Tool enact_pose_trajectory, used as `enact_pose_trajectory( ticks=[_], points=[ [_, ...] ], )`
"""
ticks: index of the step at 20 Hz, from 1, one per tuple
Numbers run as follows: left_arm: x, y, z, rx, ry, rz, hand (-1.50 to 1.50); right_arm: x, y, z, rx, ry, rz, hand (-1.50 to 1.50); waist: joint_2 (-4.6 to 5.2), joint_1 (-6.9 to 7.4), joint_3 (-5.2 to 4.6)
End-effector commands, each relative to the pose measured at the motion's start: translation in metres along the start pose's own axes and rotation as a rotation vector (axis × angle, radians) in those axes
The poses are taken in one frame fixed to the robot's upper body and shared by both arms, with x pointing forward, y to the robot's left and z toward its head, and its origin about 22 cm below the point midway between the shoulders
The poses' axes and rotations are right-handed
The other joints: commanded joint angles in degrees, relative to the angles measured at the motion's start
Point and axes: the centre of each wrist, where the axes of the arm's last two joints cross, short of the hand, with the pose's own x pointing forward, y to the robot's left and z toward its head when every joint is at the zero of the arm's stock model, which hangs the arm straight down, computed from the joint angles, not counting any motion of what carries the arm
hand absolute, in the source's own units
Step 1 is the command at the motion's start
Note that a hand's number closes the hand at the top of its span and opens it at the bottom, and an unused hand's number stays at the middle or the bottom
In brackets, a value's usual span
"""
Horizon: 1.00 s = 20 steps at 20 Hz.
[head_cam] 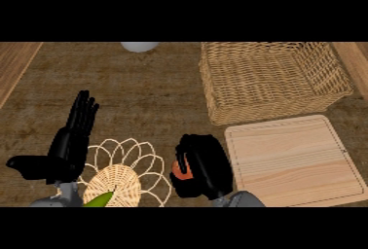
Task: Pick the sweet potato from the cutting board and place it in the basket
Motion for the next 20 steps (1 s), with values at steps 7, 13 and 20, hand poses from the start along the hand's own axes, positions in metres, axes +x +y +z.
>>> enact_pose_trajectory(
  ticks=[7,13,20],
  points=[
    [-0.009,-0.008,0.013,0.034,0.000,0.000,0.00,0.063,-0.101,0.036,-0.151,-0.043,-0.197,1.50,-0.02,-1.17,0.12],
    [-0.005,0.014,0.015,0.020,-0.002,-0.004,0.00,0.037,-0.128,0.024,-0.191,0.121,-0.150,1.50,0.12,-0.75,0.12],
    [0.018,-0.007,0.004,0.015,-0.014,-0.007,0.00,0.004,-0.138,0.012,-0.254,0.194,0.062,1.50,0.11,-0.91,0.15]
  ],
)
